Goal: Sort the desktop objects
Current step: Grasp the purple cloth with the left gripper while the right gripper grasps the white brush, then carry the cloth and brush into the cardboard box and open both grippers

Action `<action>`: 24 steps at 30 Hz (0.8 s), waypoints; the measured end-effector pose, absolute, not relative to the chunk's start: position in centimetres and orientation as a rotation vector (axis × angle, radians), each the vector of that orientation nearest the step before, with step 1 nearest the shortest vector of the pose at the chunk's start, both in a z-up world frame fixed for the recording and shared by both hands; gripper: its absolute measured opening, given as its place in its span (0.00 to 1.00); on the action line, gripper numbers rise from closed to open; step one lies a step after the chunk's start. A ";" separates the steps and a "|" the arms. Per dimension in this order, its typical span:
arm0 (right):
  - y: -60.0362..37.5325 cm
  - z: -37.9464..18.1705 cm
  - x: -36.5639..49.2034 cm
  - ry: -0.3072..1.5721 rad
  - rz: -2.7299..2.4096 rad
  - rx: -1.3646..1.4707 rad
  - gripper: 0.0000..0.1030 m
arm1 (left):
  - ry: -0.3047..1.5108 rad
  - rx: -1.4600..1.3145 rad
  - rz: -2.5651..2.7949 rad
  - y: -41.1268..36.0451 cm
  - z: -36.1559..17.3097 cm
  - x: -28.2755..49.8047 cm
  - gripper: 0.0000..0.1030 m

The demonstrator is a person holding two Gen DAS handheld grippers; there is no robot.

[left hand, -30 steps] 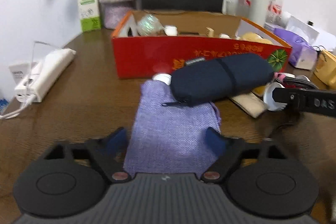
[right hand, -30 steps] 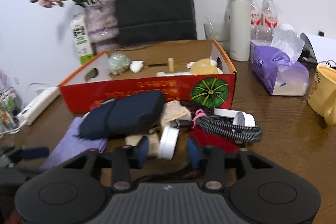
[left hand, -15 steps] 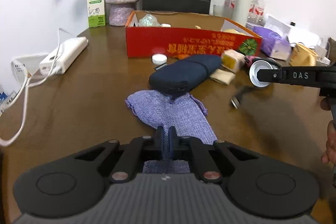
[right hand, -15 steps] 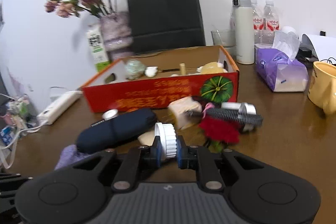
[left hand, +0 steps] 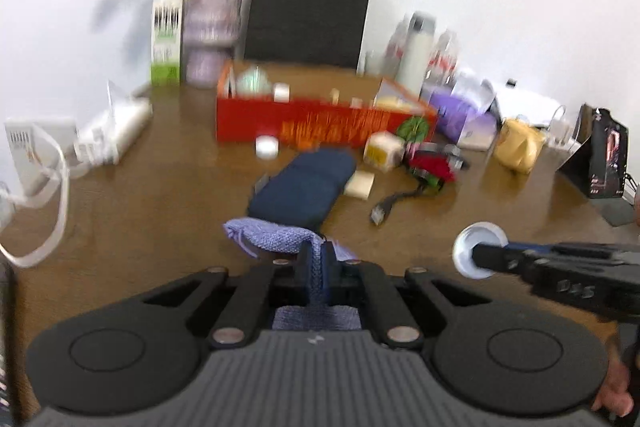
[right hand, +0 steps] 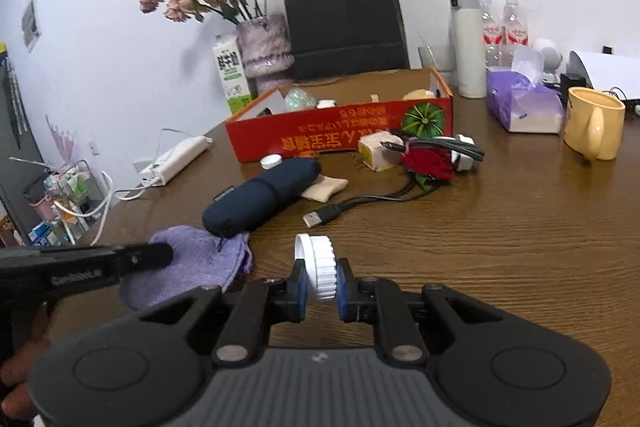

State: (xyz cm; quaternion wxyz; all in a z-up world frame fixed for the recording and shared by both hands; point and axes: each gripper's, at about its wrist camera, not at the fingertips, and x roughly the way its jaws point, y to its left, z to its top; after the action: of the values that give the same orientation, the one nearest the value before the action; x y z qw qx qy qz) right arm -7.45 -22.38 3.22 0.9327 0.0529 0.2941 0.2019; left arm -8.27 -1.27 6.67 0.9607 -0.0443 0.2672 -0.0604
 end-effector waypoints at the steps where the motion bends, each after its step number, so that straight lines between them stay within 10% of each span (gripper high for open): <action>1: -22.3 3.3 -7.5 0.595 0.418 0.106 0.13 | 0.519 -0.077 -0.122 -1.2 7.0 -8.6 0.05; 24: -24.0 6.9 -0.9 0.483 0.441 0.183 0.13 | 0.410 0.025 -0.149 -2.1 15.1 0.5 0.05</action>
State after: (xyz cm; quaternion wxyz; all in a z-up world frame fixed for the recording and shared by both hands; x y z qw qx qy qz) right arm -0.90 -24.02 6.86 0.9430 0.0897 0.2369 0.2160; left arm 0.47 -2.14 15.11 0.9762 0.0122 0.2035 -0.0737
